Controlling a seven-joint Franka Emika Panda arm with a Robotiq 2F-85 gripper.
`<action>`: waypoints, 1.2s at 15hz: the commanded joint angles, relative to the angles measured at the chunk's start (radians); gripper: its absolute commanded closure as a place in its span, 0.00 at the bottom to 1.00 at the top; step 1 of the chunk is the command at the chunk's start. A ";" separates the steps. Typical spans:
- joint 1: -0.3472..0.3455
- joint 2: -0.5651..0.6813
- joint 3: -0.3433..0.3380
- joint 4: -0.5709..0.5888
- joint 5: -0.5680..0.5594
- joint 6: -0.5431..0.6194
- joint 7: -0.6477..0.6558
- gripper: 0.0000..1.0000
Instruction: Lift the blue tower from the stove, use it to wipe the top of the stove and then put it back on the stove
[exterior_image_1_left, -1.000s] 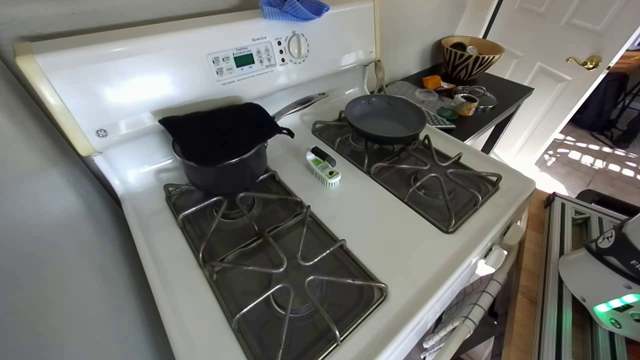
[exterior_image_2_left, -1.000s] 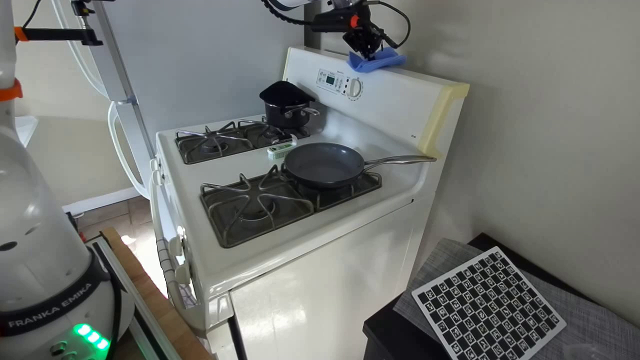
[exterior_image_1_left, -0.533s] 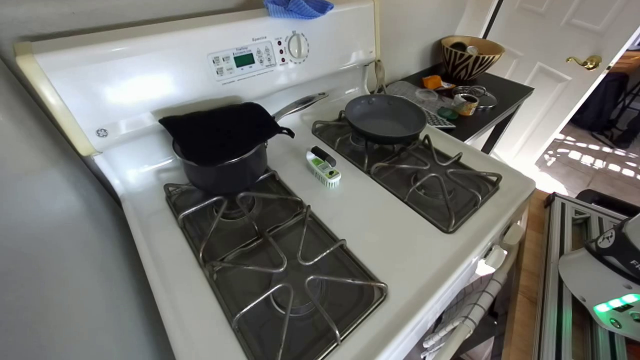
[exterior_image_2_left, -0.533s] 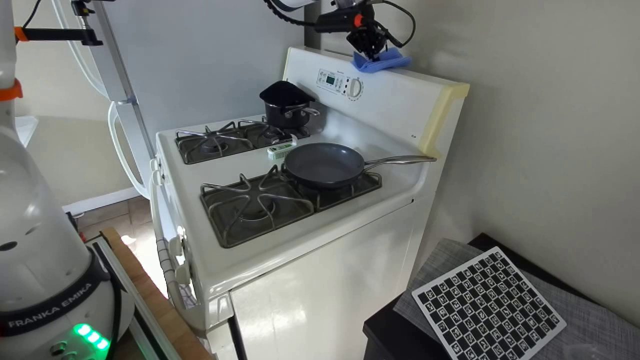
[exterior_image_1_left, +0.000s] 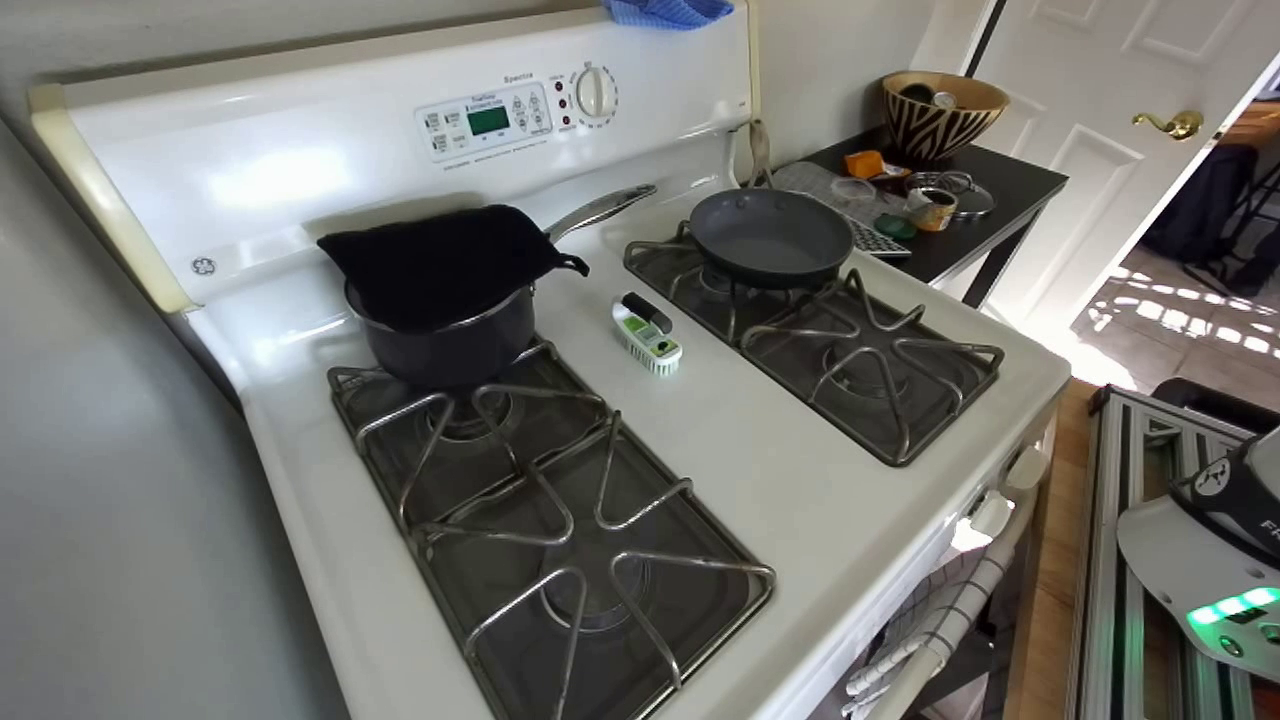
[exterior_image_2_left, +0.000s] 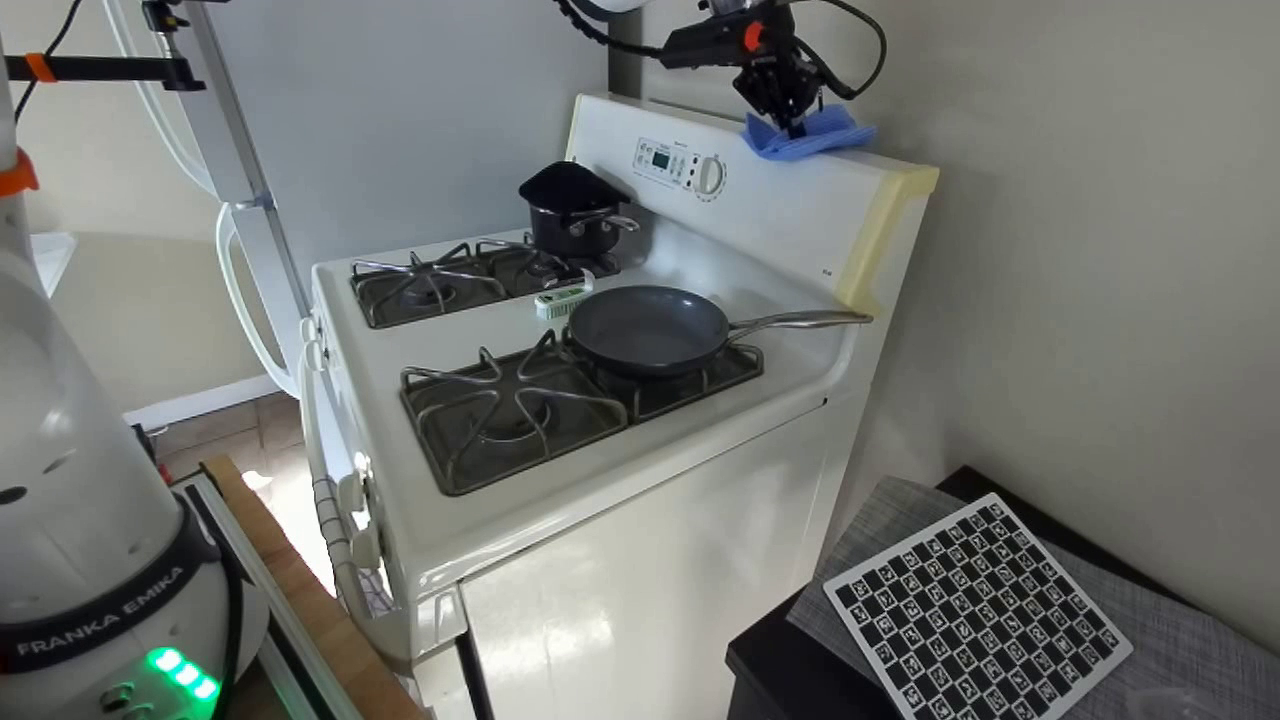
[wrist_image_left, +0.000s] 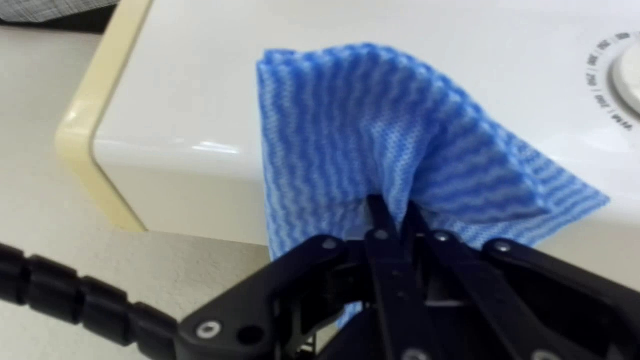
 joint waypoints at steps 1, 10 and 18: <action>-0.026 -0.068 -0.020 -0.098 -0.033 -0.009 0.017 1.00; -0.072 -0.089 -0.035 -0.138 -0.062 0.012 0.018 1.00; -0.028 -0.044 0.026 -0.091 -0.050 0.076 0.009 1.00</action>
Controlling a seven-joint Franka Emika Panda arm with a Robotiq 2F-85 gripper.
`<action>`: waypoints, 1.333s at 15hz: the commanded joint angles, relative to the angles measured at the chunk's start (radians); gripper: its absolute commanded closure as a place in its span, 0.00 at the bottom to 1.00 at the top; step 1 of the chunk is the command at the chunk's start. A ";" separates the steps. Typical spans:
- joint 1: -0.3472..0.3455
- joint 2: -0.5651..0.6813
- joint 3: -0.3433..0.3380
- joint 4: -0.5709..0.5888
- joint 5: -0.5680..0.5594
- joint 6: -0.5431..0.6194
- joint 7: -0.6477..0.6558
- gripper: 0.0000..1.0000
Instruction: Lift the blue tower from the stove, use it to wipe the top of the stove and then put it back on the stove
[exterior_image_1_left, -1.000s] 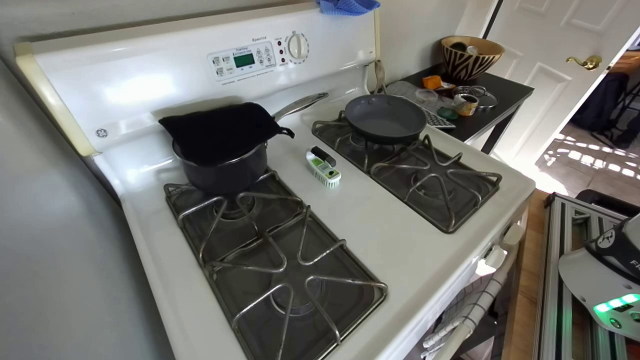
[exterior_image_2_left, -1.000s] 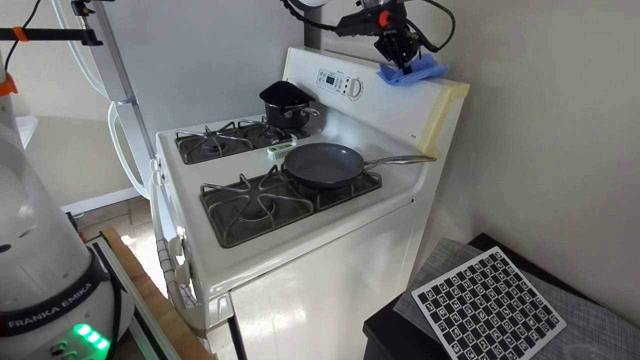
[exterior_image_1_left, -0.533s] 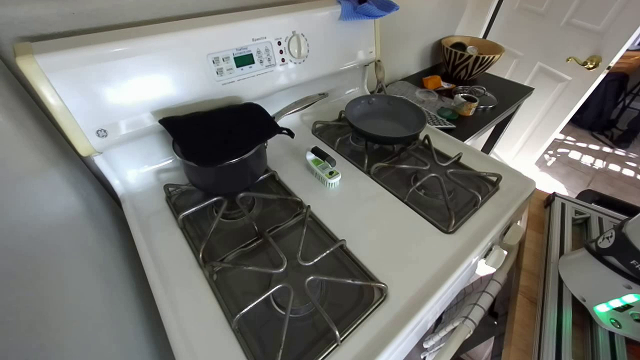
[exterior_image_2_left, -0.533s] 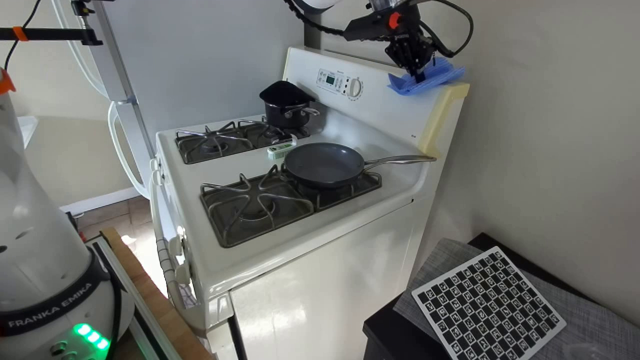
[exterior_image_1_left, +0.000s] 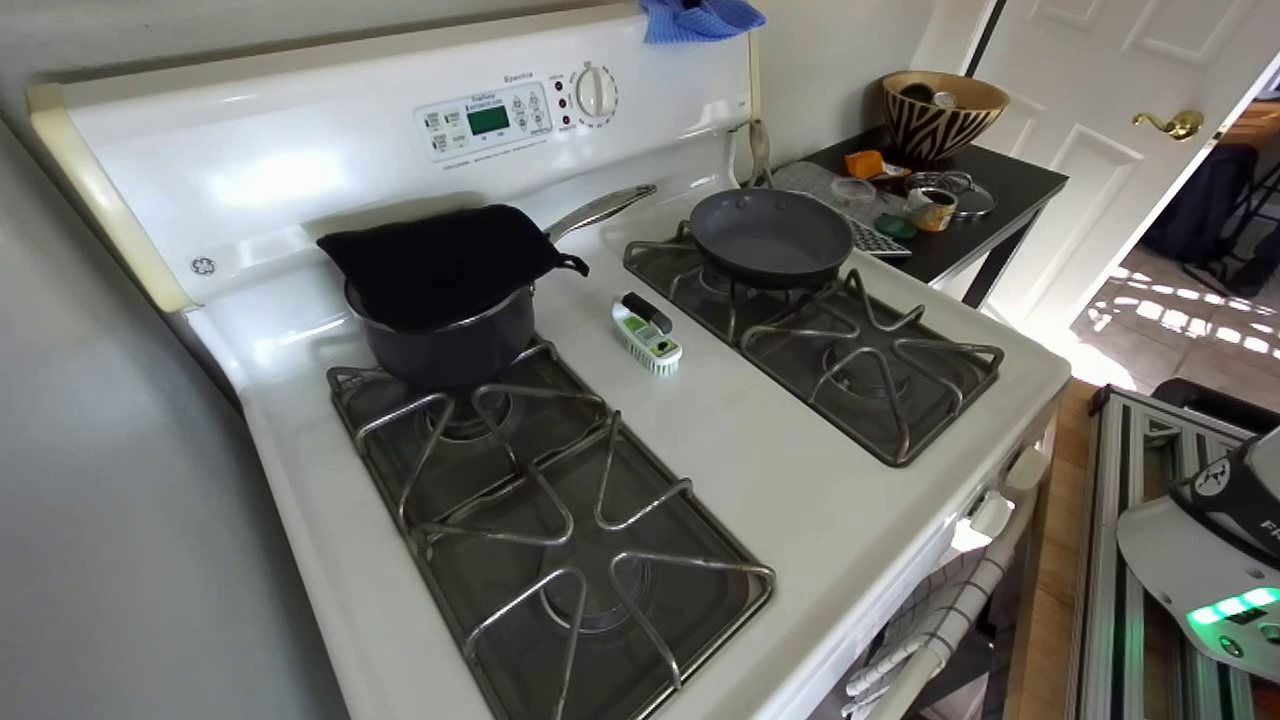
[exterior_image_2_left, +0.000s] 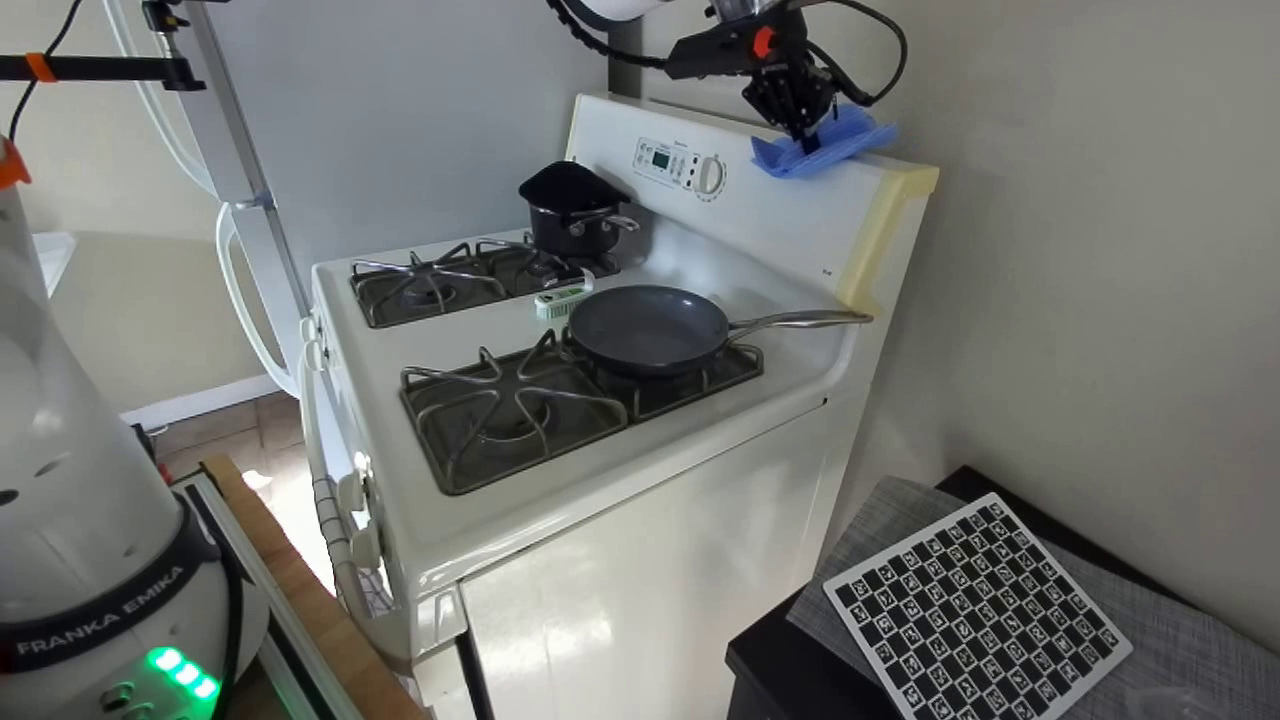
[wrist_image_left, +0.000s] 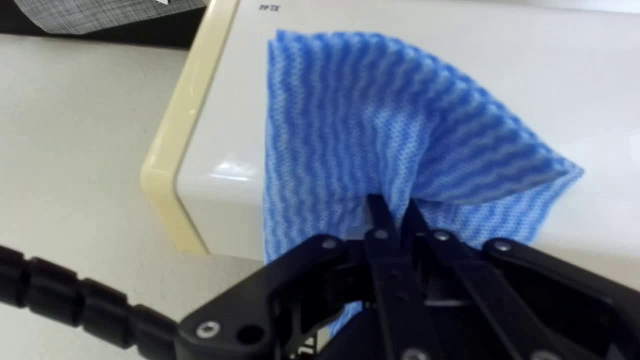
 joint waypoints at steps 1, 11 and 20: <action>0.025 0.024 0.026 0.016 0.000 0.031 0.005 1.00; 0.087 0.104 0.094 0.100 0.036 0.059 -0.006 1.00; 0.135 0.146 0.123 0.152 0.055 0.075 -0.009 1.00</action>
